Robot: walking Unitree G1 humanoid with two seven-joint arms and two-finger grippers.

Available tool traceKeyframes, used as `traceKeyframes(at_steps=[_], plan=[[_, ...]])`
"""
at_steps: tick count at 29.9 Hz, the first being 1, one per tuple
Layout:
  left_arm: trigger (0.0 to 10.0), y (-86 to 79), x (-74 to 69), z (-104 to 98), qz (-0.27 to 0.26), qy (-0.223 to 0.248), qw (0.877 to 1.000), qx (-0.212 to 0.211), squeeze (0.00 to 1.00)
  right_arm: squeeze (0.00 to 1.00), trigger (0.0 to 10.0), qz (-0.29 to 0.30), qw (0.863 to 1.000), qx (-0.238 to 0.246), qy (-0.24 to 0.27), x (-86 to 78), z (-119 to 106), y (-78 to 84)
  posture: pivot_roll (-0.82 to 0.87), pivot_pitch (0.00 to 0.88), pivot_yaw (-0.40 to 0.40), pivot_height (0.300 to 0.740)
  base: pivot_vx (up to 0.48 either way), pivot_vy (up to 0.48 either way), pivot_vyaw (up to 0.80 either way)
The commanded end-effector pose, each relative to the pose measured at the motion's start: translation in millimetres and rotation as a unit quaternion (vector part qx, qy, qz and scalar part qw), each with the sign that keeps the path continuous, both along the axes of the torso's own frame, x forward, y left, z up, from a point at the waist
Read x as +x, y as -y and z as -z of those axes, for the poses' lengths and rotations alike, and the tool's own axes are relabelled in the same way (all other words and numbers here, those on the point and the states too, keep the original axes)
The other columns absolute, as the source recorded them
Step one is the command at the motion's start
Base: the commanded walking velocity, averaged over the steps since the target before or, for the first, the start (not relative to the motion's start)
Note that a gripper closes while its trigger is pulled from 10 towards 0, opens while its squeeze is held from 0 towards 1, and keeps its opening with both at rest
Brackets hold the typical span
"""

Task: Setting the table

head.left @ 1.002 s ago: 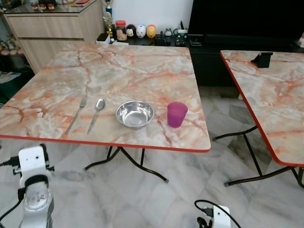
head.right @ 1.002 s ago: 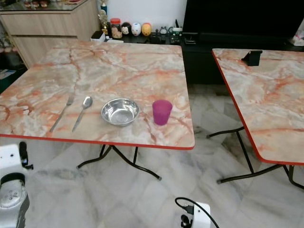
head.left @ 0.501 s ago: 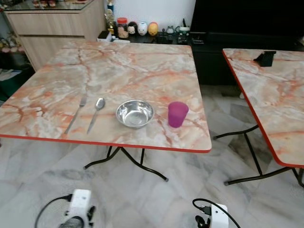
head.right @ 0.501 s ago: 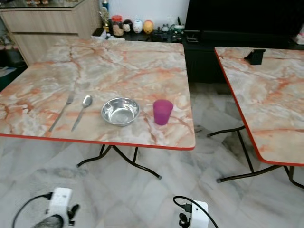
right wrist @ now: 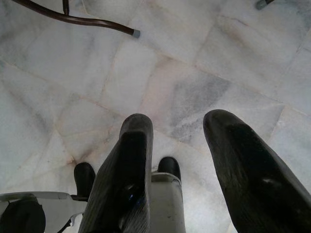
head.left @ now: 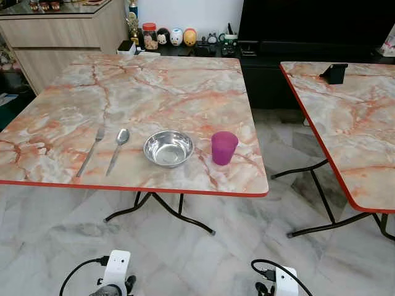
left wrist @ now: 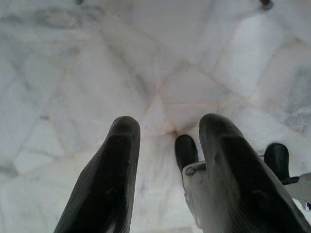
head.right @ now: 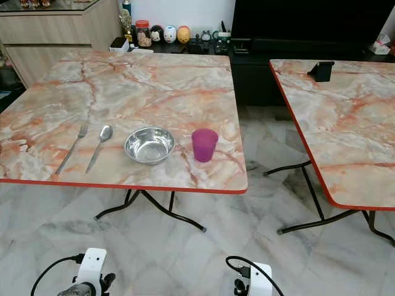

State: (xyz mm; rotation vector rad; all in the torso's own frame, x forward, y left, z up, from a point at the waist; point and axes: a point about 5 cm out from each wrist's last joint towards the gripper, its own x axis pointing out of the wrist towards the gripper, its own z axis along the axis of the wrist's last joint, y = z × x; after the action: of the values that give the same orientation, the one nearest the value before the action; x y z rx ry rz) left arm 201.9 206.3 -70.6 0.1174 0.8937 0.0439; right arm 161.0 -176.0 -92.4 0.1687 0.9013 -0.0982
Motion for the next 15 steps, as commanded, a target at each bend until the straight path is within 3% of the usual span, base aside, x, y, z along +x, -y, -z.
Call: traceKeyframes(at_steps=[1,15], plan=[[10.0,-9.2,-8.7,3.2,-0.026,-0.009,1.0,0.001,0.0,0.0,10.0,0.003,1.0,0.002,-0.007,-3.4,1.6,0.1,0.02,0.0,-0.018,0.74,0.0,0.0,0.0],[10.0,-14.3,-12.7,4.3,-0.031,-0.012,0.999,0.004,0.0,0.0,10.0,-0.005,1.0,0.003,-0.01,-4.5,2.1,-0.6,0.02,0.0,-0.017,0.74,0.0,0.0,0.0]])
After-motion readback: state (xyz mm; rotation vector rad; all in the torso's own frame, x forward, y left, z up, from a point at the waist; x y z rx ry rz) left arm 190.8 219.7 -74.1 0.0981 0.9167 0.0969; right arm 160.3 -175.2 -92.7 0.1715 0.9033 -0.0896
